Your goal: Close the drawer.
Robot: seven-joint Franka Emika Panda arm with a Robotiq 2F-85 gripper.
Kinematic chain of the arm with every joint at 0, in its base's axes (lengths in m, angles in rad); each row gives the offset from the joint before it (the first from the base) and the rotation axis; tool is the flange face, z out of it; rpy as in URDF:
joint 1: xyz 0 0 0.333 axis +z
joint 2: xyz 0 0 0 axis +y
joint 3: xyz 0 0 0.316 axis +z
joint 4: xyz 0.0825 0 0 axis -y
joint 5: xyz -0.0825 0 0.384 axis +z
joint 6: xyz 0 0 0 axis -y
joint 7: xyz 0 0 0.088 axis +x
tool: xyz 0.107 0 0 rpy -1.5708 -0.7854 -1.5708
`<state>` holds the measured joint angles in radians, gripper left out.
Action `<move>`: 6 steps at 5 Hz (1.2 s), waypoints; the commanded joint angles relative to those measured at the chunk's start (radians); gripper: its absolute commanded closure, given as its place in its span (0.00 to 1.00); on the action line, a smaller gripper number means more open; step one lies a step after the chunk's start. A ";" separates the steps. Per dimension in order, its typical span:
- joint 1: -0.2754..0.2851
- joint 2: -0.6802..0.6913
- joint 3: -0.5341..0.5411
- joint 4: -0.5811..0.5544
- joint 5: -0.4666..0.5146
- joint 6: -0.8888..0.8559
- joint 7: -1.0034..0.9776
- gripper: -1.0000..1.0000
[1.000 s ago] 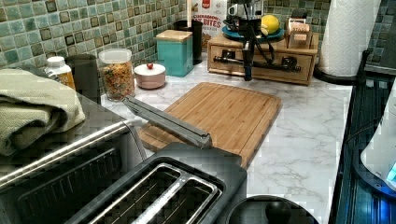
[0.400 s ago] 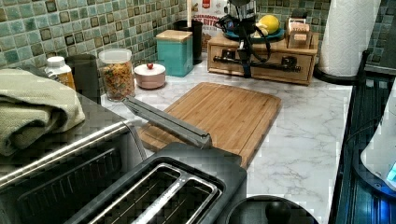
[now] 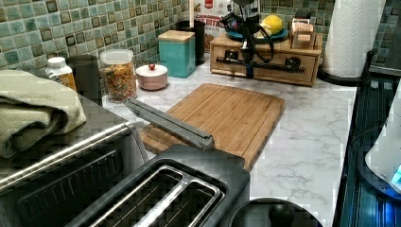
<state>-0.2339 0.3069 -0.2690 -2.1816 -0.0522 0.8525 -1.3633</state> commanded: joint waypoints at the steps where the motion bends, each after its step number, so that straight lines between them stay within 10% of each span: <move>1: -0.115 -0.053 -0.144 0.154 -0.043 0.078 0.019 1.00; 6: -0.095 -0.051 -0.165 0.154 -0.034 0.078 0.013 1.00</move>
<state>-0.2004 0.3088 -0.2996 -2.1836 -0.0561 0.8525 -1.3633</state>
